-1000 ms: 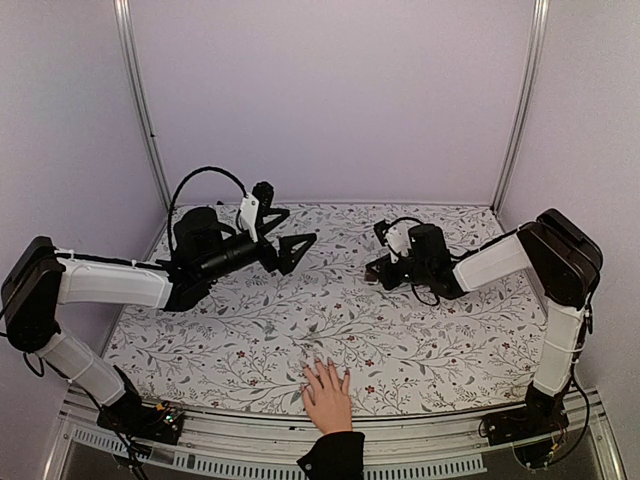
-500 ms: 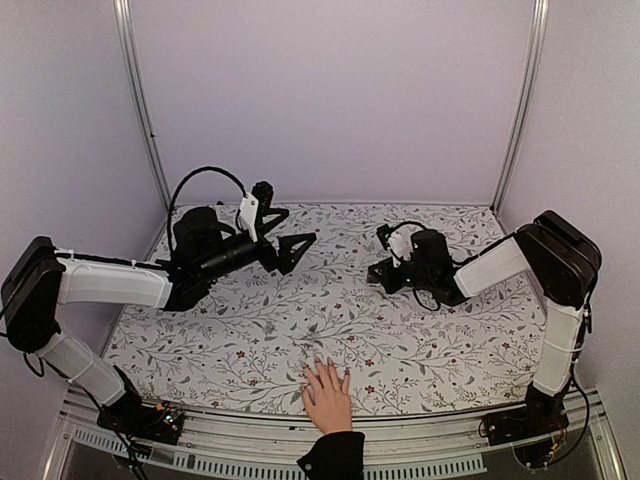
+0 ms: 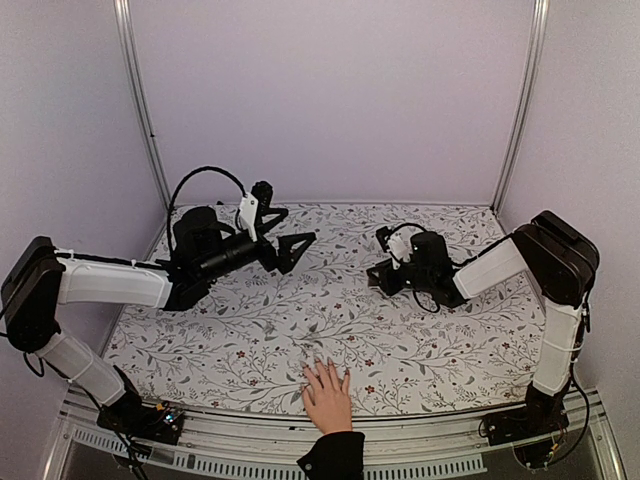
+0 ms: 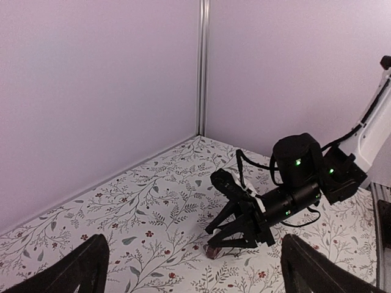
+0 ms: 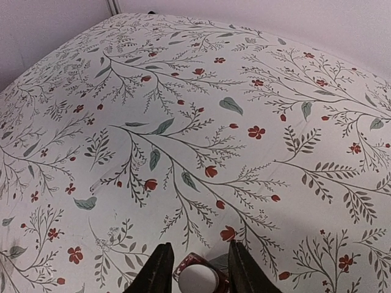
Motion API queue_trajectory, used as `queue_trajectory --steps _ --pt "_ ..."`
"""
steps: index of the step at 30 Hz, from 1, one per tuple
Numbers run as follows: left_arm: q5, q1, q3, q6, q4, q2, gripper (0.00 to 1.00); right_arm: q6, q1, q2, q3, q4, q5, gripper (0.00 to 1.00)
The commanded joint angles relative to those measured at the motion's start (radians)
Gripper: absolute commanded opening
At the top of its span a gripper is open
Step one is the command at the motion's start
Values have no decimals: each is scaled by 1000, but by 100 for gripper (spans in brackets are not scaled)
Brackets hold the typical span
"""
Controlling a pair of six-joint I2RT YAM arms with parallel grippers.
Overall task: Paint the nails
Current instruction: Place the nail polish bottle at the center of the board, then reset both arms
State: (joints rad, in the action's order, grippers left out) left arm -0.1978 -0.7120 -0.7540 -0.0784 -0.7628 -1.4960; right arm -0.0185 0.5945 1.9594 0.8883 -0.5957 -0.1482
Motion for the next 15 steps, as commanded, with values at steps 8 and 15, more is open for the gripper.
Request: queue_trajectory --steps 8,15 --pt "7 26 1 -30 16 10 100 -15 -1 -55 -38 -13 -41 50" --pt "-47 77 -52 -140 78 -13 100 -37 -1 -194 -39 101 -86 89"
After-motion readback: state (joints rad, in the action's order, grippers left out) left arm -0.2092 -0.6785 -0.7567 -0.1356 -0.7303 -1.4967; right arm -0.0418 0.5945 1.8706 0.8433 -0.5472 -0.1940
